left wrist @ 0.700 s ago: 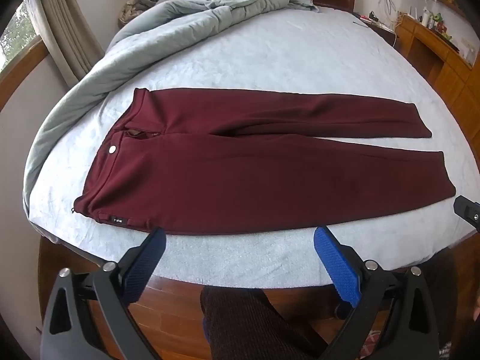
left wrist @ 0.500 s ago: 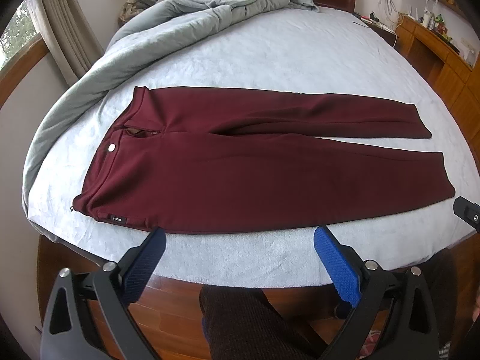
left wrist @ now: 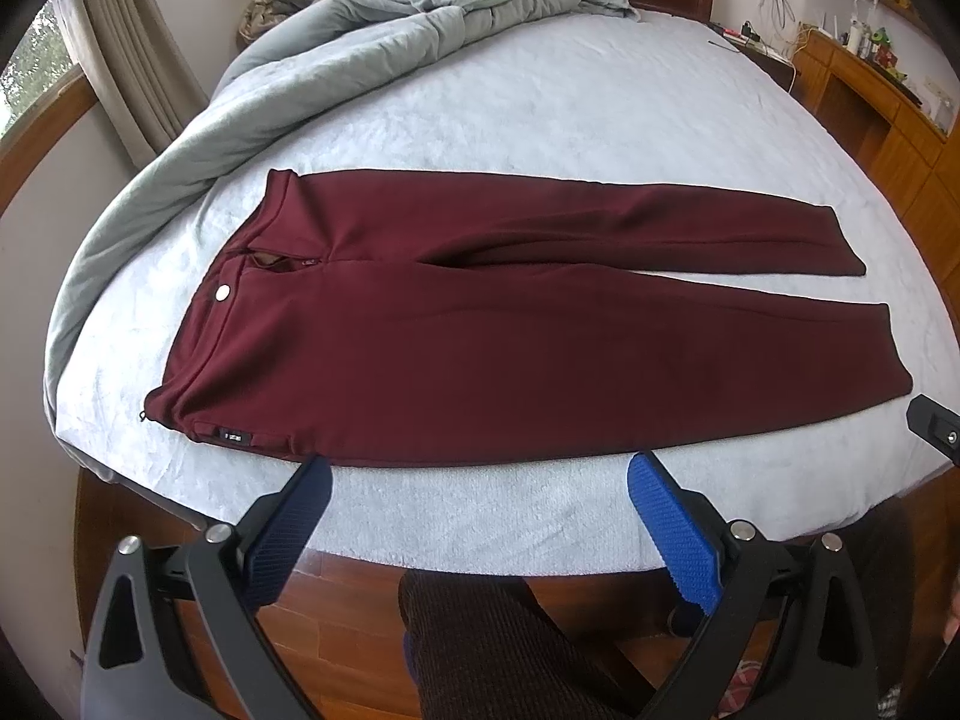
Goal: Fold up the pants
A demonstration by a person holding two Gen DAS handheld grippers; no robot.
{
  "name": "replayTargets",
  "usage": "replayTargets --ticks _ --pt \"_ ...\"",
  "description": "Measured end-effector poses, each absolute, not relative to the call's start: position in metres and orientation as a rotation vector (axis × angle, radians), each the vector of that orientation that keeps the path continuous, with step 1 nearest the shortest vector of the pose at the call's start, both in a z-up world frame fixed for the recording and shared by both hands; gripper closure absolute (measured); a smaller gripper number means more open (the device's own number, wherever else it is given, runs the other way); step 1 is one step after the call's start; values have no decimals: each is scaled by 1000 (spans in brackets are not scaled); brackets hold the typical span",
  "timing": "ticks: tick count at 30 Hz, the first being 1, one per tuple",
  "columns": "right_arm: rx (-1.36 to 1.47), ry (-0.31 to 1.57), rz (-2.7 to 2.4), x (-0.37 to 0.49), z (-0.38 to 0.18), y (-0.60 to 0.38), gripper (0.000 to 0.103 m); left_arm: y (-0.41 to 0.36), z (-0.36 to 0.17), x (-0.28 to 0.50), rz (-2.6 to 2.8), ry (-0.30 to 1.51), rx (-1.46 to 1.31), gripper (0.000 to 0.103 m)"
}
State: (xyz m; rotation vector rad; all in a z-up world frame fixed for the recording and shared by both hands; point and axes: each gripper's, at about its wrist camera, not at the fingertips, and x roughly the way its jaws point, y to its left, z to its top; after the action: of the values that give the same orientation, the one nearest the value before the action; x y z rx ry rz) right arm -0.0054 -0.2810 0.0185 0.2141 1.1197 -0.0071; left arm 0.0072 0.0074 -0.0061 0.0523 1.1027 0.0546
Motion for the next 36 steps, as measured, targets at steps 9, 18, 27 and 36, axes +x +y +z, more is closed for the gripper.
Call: replayTargets --ticks 9,18,27,36 --pt "235 1172 11 -4 16 -283 3 7 -7 8 54 1103 56 4" --pt "245 1181 21 -4 13 -279 3 7 -7 8 55 1104 58 4" --pt "248 1137 70 10 11 -289 3 2 -11 21 52 1120 54 4" --pt "193 1157 17 149 -20 -410 3 -33 -11 103 28 1080 14 4"
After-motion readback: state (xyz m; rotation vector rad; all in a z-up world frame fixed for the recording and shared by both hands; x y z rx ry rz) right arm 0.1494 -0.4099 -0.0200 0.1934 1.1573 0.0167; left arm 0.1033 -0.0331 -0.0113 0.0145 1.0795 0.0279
